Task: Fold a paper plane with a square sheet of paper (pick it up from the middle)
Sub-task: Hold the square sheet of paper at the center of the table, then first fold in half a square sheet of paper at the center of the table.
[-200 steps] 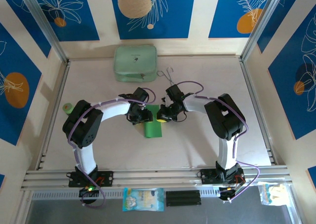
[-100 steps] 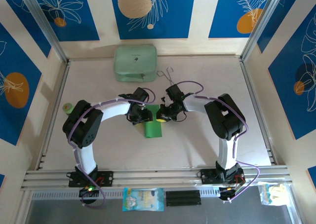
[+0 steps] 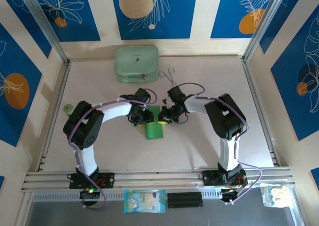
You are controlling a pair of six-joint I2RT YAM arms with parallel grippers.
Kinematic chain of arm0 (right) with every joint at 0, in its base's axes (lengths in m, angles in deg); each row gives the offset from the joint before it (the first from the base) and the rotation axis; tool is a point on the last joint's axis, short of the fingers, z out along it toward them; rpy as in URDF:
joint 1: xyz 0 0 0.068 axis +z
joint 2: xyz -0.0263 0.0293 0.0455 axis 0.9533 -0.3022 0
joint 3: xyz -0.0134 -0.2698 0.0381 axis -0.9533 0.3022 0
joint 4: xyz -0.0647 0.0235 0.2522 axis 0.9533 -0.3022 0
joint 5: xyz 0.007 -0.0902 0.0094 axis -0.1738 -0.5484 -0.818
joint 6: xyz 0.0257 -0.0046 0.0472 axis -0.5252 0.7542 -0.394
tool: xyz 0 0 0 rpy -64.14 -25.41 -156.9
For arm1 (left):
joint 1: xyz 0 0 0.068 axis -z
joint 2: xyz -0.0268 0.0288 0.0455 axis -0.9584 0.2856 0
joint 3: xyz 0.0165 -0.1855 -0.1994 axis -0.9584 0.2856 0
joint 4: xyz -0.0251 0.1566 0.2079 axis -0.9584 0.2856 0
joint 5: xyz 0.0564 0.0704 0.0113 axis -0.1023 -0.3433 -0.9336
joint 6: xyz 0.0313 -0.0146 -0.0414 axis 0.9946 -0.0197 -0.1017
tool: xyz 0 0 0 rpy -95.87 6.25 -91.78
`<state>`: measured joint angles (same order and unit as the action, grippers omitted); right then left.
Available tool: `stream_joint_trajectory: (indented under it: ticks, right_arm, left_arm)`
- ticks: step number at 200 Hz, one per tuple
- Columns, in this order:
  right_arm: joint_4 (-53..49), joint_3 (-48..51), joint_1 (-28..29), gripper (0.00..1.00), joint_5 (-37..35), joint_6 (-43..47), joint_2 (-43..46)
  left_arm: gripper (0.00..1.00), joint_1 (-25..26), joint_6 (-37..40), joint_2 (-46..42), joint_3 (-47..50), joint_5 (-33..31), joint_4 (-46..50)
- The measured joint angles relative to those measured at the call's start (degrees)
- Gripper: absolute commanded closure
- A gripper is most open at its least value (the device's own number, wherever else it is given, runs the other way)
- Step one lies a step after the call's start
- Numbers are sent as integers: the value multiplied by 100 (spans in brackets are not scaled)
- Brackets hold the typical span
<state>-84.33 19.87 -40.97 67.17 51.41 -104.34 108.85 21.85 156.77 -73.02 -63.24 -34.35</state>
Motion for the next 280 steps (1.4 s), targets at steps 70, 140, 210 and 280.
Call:
stream_joint_trajectory:
  ticks: [70, 140, 210, 280]
  right_arm:
    - [103, 70, -33, 94, 48, 107, 2]
    - [98, 66, -39, 95, 76, 151, -20]
    - [35, 28, -39, 96, 68, 254, -42]
    - [-133, -72, -44, 96, 72, 317, -116]
  left_arm:
    - [42, 149, 122, -494, -358, -573, 417]
    - [78, 151, -59, -846, -321, 264, -330]
    - [88, 92, 7, -175, -142, 730, -662]
    - [90, -256, 243, -31, 455, 1202, -1228]
